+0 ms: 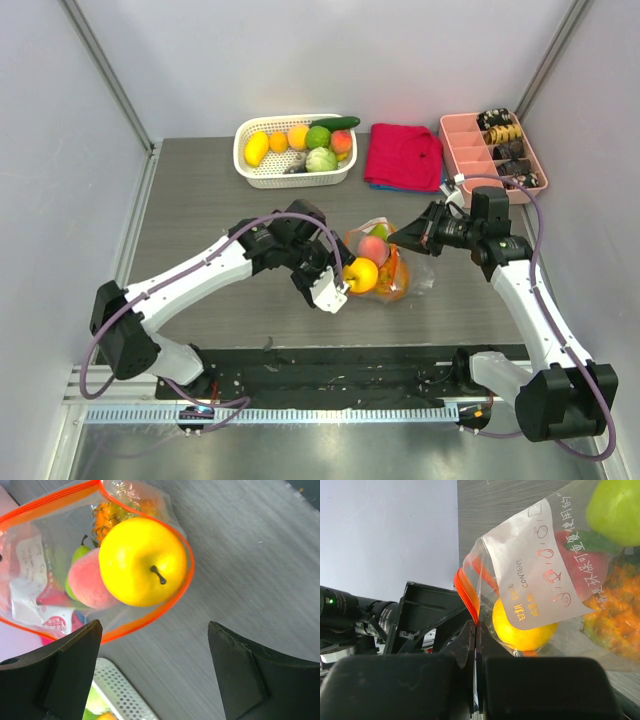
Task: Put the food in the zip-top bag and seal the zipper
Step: Adjust the zipper food storage bag at the center of the board.
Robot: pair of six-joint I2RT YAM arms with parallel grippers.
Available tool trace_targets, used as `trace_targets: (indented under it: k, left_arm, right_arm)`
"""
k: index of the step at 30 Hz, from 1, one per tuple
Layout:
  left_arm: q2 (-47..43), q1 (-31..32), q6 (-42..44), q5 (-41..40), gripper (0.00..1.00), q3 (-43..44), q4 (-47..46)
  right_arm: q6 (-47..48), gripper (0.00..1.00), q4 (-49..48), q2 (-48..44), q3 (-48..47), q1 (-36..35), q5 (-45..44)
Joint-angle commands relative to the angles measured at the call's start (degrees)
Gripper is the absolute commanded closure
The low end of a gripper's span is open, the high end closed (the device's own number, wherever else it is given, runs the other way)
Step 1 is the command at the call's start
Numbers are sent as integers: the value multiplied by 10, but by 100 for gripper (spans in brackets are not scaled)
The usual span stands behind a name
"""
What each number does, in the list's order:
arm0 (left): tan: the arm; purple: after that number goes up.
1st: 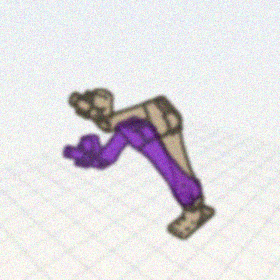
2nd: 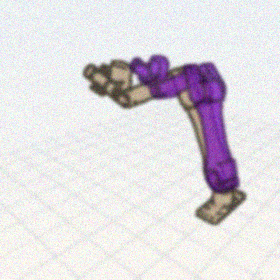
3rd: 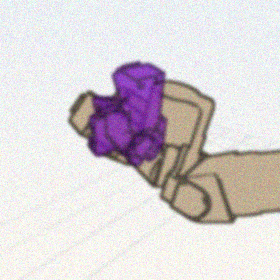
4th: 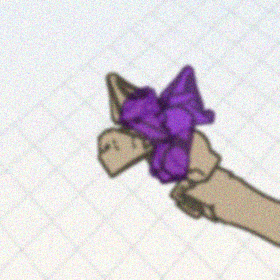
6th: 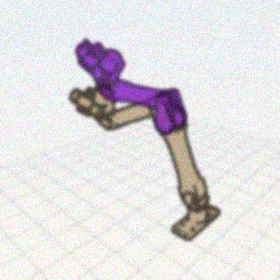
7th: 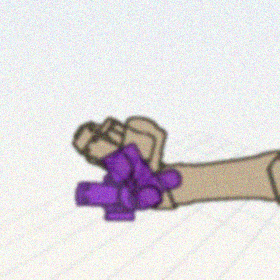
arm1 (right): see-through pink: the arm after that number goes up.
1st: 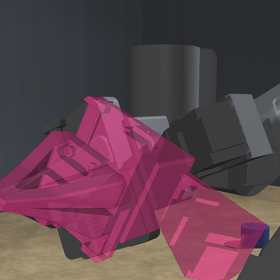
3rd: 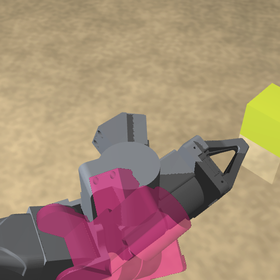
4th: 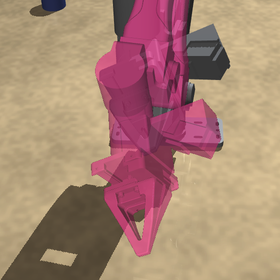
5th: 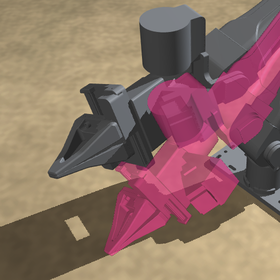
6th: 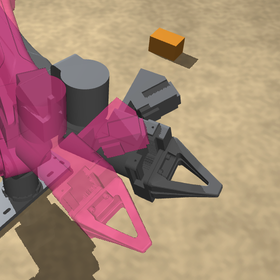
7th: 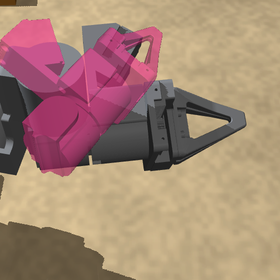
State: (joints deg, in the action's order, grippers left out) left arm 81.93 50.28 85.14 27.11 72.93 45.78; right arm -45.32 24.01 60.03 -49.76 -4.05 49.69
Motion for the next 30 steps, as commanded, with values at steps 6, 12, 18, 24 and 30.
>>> trace_targets:
  k: [6, 12, 18, 24, 30]
  left_arm:
    - [59, 3, 111, -35, 19, 8, -64]
    - [68, 4, 129, -48, 53, -22, -125]
    - [29, 5, 61, -13, 100, -16, -124]
    - [-38, 29, -163, 20, 100, 48, -40]
    - [-24, 33, -479, 14, 100, 151, 30]
  right_arm:
    - [22, 99, 1, -2, -32, -3, 29]
    - [37, 99, 11, 3, -31, -3, 33]
    - [86, 99, 52, 13, -46, -3, 21]
    - [217, 99, 163, 50, -148, -5, -42]
    - [365, 99, 251, 107, -290, -34, -143]
